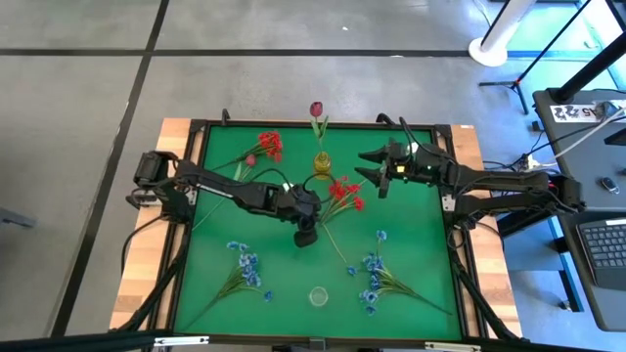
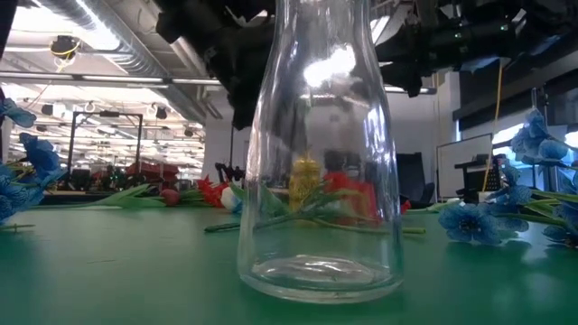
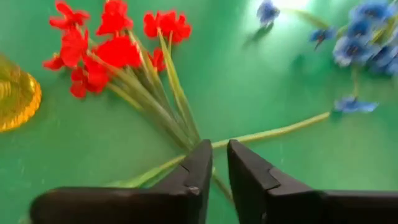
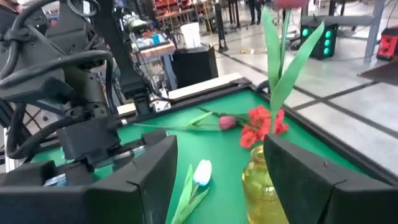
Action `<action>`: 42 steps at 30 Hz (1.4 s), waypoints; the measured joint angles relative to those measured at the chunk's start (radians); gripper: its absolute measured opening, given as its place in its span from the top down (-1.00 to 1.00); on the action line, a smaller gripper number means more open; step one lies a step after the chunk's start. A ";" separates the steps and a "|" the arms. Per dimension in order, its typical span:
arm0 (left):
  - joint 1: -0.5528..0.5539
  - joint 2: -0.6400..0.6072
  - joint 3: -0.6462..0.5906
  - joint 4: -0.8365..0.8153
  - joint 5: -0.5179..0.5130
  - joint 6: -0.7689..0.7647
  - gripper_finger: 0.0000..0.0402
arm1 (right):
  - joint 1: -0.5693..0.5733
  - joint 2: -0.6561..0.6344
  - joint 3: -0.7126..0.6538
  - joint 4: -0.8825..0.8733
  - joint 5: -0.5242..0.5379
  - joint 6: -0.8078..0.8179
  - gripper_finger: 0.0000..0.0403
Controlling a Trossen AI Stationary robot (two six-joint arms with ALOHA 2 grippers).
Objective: Sort flowers into vase by color
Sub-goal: Put the bottom red flowers into the yellow vase
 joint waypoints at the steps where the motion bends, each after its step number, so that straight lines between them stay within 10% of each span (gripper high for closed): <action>1: -0.005 0.001 0.000 -0.007 -0.001 0.000 0.67 | 0.000 0.000 0.000 -0.004 0.000 0.010 -0.17; 14: 0.008 0.077 0.007 0.052 -0.012 -0.143 -0.05 | 0.000 0.000 0.000 0.007 0.002 0.023 -0.17; 42: 0.056 0.323 0.236 -0.160 -0.093 -0.209 0.16 | 0.000 0.000 0.000 -0.041 0.016 0.017 -0.17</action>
